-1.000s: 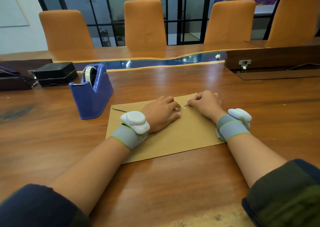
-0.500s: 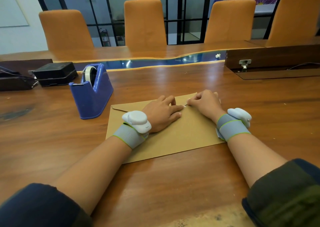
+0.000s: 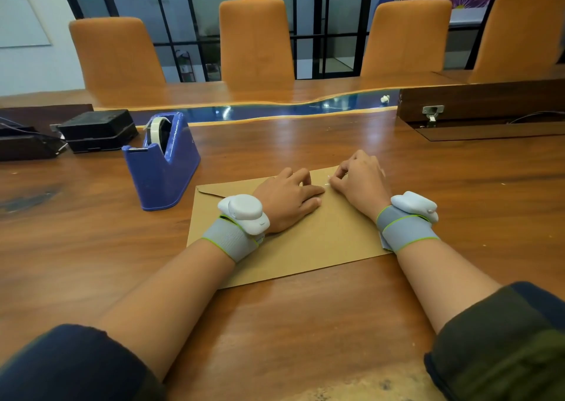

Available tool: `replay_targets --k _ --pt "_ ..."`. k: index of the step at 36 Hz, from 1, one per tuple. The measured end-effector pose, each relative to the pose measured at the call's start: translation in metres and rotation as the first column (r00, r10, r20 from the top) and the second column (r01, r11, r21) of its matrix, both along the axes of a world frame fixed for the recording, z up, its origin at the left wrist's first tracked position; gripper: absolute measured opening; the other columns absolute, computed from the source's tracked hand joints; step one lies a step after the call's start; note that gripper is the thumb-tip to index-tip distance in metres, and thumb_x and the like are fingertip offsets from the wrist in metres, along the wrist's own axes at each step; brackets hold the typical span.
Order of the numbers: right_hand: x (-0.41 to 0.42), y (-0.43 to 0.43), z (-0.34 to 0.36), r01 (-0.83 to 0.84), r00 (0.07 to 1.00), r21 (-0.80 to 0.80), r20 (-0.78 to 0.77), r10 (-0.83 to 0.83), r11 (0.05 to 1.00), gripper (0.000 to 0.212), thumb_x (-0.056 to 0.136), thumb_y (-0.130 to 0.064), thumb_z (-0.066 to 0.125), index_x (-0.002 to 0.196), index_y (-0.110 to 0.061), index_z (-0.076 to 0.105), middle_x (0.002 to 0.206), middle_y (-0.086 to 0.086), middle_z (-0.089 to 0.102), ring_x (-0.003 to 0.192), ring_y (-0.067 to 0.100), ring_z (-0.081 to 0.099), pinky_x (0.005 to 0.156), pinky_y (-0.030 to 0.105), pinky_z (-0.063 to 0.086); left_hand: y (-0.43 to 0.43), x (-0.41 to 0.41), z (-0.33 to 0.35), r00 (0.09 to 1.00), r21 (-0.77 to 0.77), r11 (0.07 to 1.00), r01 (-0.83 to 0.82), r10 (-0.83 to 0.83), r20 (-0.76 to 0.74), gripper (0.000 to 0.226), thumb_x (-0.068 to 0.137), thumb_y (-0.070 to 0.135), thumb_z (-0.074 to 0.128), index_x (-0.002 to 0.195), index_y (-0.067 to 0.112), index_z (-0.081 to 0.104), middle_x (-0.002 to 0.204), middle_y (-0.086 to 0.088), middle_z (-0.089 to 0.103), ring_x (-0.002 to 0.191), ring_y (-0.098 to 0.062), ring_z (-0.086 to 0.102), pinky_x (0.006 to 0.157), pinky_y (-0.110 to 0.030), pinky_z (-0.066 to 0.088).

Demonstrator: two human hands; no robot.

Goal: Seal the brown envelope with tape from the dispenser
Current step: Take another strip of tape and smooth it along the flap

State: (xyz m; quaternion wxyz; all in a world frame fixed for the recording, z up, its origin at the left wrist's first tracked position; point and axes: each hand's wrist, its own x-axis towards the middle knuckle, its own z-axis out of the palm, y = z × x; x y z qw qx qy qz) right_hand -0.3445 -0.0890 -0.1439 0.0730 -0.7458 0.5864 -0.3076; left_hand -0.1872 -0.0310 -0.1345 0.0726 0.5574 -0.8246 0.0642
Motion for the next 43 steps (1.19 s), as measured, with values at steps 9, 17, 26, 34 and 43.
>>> replay_targets --k 9,17,26,34,43 --pt "0.001 0.004 0.003 0.016 0.998 -0.029 -0.060 -0.018 0.999 0.011 0.079 -0.025 0.066 0.075 -0.015 0.067 0.104 0.009 0.053 0.104 0.031 0.045 0.084 0.038 0.038 0.000 -0.001 0.001 1.000 -0.002 1.000 -0.001 0.001 0.013 0.041 0.097 0.044 0.030 0.134 0.034 0.046 0.122 -0.001 0.047 0.104 -0.025 0.043 0.080 -0.034 0.040" --pt "0.000 0.004 0.004 0.065 0.998 0.015 -0.010 -0.065 0.998 0.020 0.075 -0.027 0.070 0.088 -0.015 0.061 0.107 0.009 0.053 0.108 0.031 0.045 0.085 0.037 0.037 0.000 -0.001 0.002 1.000 0.005 1.000 -0.005 0.005 0.011 0.041 0.097 0.043 0.030 0.134 0.034 0.046 0.122 -0.001 0.047 0.104 -0.025 0.043 0.082 -0.036 0.043" --pt "-0.003 0.004 0.006 -0.002 0.999 0.050 0.046 0.000 0.999 0.019 0.080 -0.005 0.055 0.096 -0.014 0.062 0.110 0.013 0.055 0.109 0.034 0.048 0.095 0.044 0.042 0.000 0.000 0.002 1.000 0.007 1.000 -0.007 0.007 0.005 0.042 0.097 0.044 0.031 0.134 0.035 0.046 0.122 -0.002 0.047 0.103 -0.025 0.043 0.083 -0.037 0.044" --pt "-0.001 0.011 0.011 -0.095 0.991 -0.055 -0.102 0.089 0.994 0.036 0.082 -0.002 0.050 0.078 -0.025 0.077 0.100 0.000 0.063 0.106 0.028 0.046 0.090 0.039 0.030 0.000 0.000 0.001 1.000 -0.003 1.000 -0.003 0.003 0.007 0.041 0.097 0.043 0.031 0.134 0.034 0.046 0.122 -0.003 0.047 0.104 -0.026 0.043 0.083 -0.035 0.042" --pt "-0.002 0.010 0.011 -0.019 0.995 -0.001 -0.093 0.019 1.000 0.040 0.082 -0.001 0.046 0.083 -0.026 0.077 0.107 0.002 0.067 0.108 0.030 0.044 0.091 0.040 0.030 -0.002 0.000 -0.002 1.000 -0.021 1.000 0.001 -0.001 0.018 0.042 0.097 0.044 0.030 0.134 0.033 0.045 0.122 -0.003 0.046 0.106 -0.026 0.043 0.078 -0.032 0.037"
